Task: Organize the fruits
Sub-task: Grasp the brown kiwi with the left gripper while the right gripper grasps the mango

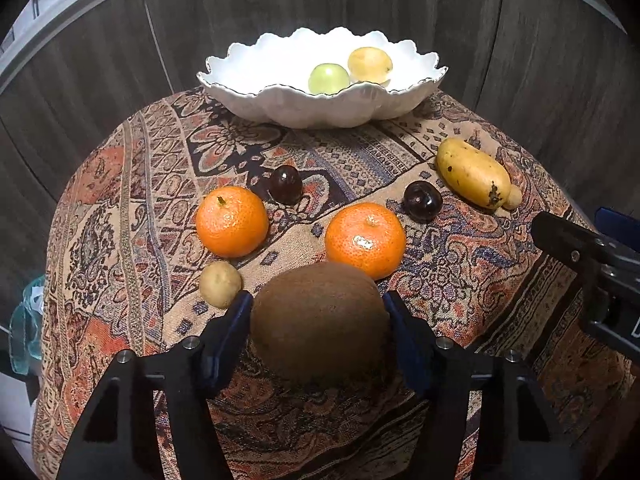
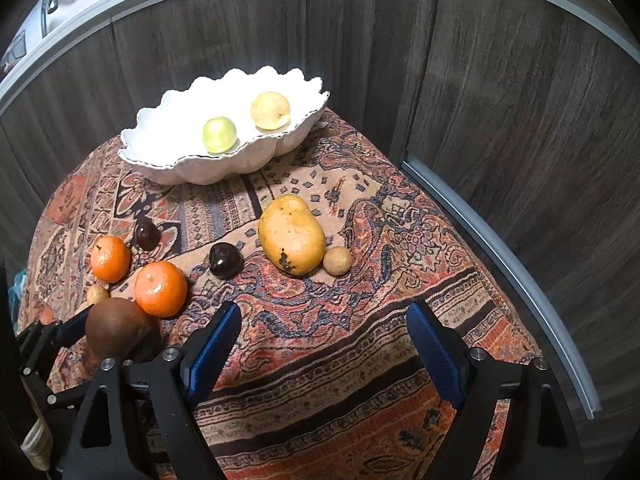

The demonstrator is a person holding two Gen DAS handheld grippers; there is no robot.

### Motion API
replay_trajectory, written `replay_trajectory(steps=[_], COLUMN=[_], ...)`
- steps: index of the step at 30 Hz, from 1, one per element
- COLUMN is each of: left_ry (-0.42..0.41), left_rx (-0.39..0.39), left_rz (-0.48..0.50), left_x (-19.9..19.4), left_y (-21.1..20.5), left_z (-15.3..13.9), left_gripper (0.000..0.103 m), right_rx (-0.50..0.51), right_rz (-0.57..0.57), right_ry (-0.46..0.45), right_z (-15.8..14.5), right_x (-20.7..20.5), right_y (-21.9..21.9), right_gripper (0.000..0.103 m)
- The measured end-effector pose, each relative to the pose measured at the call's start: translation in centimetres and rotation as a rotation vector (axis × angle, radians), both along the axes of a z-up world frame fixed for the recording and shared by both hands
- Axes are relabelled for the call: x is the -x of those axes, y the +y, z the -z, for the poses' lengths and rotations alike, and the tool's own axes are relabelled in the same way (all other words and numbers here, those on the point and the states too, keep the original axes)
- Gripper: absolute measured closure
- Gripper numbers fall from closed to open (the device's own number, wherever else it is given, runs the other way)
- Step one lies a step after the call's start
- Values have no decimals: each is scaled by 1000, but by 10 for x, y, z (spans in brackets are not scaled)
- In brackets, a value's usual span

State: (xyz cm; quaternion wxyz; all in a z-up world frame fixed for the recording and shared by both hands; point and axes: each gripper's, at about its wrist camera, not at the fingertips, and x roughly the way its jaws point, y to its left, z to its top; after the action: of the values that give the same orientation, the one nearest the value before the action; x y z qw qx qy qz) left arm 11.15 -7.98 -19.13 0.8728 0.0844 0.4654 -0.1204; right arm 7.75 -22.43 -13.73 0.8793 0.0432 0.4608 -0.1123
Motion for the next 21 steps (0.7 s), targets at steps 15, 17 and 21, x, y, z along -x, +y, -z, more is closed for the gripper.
replay_trajectory(steps=[15, 17, 21], left_ry=[10, 7, -2], left_rx=[51, 59, 65], left_rz=[-36, -50, -66], left_x=[-2, -5, -13], left_y=[15, 17, 17], left_z=[-6, -8, -14], left_gripper=[39, 39, 39], right_rx=[19, 31, 50], right_rz=[-24, -30, -41], right_ry=[-1, -3, -25], right_z=[-1, -3, -10], right_x=[-16, -21, -34], right_y=[8, 8, 7], right_gripper=[18, 18, 18])
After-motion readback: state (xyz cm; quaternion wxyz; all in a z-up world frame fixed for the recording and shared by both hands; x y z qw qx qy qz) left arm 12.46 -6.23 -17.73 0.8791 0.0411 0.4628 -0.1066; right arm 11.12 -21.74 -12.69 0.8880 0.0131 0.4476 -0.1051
